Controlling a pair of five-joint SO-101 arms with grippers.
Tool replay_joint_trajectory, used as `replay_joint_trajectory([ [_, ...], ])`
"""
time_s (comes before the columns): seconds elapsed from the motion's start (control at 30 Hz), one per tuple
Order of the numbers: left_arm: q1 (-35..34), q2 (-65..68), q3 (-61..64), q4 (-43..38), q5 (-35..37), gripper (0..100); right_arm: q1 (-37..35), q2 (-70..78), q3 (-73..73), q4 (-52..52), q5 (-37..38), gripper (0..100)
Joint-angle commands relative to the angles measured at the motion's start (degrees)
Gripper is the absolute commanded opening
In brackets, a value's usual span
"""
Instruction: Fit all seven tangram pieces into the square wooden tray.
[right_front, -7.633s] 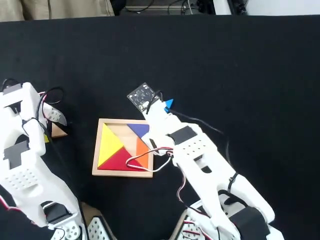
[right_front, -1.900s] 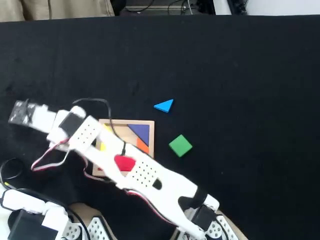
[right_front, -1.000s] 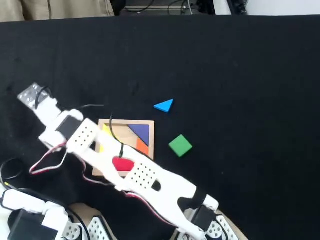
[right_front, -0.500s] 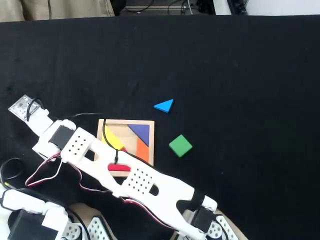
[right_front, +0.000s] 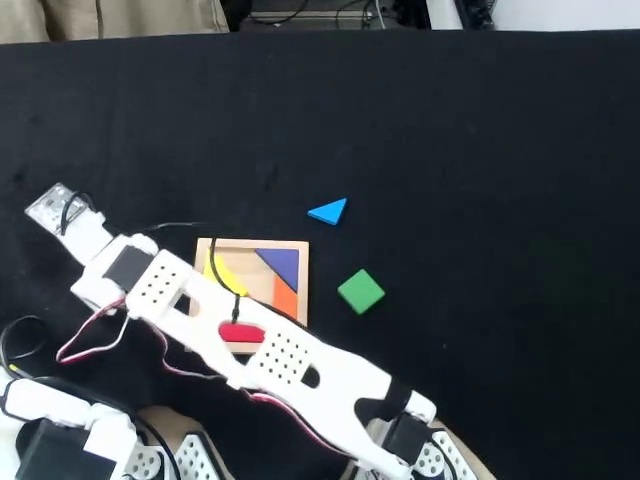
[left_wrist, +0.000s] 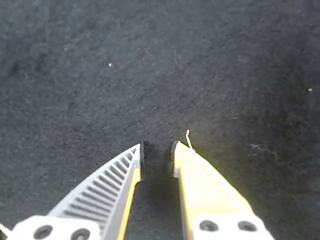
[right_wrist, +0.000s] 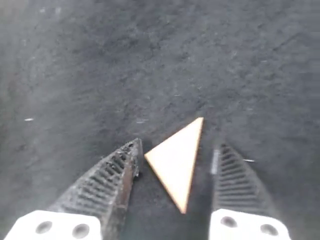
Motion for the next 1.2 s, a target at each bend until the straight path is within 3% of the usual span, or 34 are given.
replay_joint_trajectory([
  [0.0,0.8,-0.1,0.4,-0.3,-0.2,12,-0.1,-3.3,0.0,0.2,-0.4,16.7],
  [0.47,0.8,-0.1,0.4,-0.3,-0.2,12,1.1,-3.6,-0.3,4.0,-0.4,16.6],
  [0.7,0.8,-0.1,0.4,-0.3,-0.2,12,3.1,-3.1,-11.5,10.5,-0.4,16.5],
  [0.87,0.8,-0.1,0.4,-0.3,-0.2,12,4.0,-0.7,-11.7,8.2,-0.4,16.6],
  [1.17,0.9,-0.1,0.4,-0.3,-0.2,12,-0.2,0.3,-15.9,8.7,6.6,17.1],
])
